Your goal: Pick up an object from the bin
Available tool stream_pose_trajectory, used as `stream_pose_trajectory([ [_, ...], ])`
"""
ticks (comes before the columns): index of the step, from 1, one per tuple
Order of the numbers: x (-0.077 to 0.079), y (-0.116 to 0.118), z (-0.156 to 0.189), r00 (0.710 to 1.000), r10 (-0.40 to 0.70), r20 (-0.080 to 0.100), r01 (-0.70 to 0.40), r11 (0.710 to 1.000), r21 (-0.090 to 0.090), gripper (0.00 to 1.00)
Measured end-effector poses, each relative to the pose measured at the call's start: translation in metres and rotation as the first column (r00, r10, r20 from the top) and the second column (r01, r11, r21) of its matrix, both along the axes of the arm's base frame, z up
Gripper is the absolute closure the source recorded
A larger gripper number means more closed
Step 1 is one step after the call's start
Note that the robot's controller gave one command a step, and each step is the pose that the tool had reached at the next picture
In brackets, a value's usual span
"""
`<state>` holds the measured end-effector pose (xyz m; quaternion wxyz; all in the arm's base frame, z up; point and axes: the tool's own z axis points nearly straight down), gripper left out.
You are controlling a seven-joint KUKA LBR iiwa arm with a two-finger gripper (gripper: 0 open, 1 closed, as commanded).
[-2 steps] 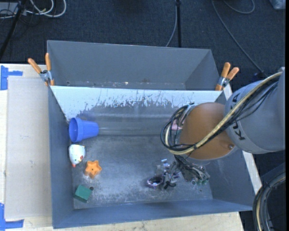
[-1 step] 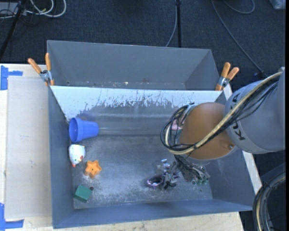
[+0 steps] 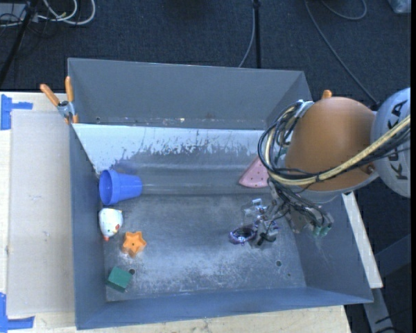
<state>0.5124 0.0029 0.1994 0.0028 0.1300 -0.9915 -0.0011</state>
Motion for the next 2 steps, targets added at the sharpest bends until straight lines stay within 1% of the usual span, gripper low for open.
stream_pose_trajectory([
  [1,0.000,0.000,0.000,1.000,-0.001,-0.001,0.001,1.000,0.000,1.00],
  [2,0.001,0.005,0.036,1.000,0.013,-0.010,-0.013,1.000,0.000,1.00],
])
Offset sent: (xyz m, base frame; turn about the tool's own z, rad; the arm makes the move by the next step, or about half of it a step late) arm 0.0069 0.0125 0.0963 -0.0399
